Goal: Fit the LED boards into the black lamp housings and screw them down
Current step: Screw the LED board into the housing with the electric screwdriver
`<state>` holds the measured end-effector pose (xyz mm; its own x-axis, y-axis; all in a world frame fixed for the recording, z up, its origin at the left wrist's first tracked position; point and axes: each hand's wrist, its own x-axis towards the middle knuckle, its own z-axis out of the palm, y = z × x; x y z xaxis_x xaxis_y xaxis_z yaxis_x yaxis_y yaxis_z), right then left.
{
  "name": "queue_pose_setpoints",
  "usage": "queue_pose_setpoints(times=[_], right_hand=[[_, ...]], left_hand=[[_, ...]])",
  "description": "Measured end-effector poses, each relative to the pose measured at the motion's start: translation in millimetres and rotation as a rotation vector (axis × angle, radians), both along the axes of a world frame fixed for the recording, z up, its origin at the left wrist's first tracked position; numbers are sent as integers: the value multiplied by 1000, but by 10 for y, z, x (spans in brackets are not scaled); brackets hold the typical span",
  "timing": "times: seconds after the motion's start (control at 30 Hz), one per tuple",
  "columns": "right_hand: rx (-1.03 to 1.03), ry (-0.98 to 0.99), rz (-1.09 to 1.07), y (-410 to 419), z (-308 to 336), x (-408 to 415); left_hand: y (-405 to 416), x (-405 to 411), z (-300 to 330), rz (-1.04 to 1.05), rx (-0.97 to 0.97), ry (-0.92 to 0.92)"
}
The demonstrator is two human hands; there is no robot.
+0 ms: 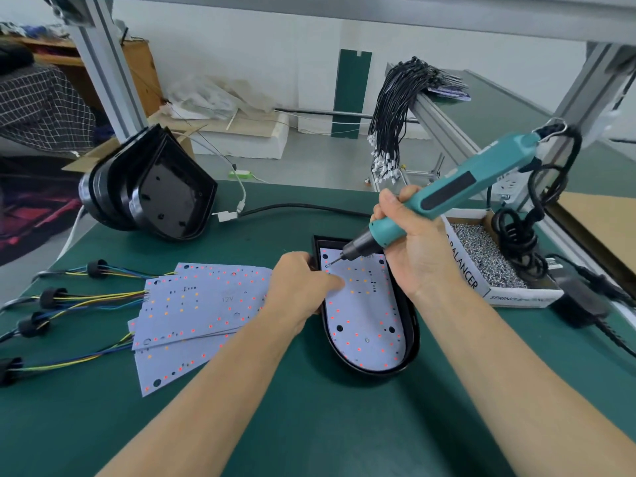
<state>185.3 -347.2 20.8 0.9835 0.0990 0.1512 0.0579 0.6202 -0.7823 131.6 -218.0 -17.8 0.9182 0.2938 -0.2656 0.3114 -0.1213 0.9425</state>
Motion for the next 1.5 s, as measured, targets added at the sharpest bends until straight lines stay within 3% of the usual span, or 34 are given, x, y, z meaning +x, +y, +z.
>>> queue_pose_setpoints(times=[0.33, 0.77, 0.83, 1.03, 1.1, 1.33, 1.5], right_hand=[[-83, -46, 42, 25, 10, 27], [-19, -13, 49, -80, 98, -28], [-27, -10, 53, -106, 101, -47], [-12, -21, 53, -167, 98, -107], [-12, -32, 43, -180, 109, -116], [2, -48, 48, -229, 113, -155], [17, -39, 76, -231, 80, -185]], left_hand=[[-3, -7, 21, -15, 16, -5], [15, -62, 21, 28, -63, 5], [13, -72, -3, 48, 57, -17], [85, -143, 16, -72, 804, -310], [86, -147, 35, -147, 881, -322], [133, -135, 51, -331, 856, -326], [177, -205, 46, -197, 371, -386]])
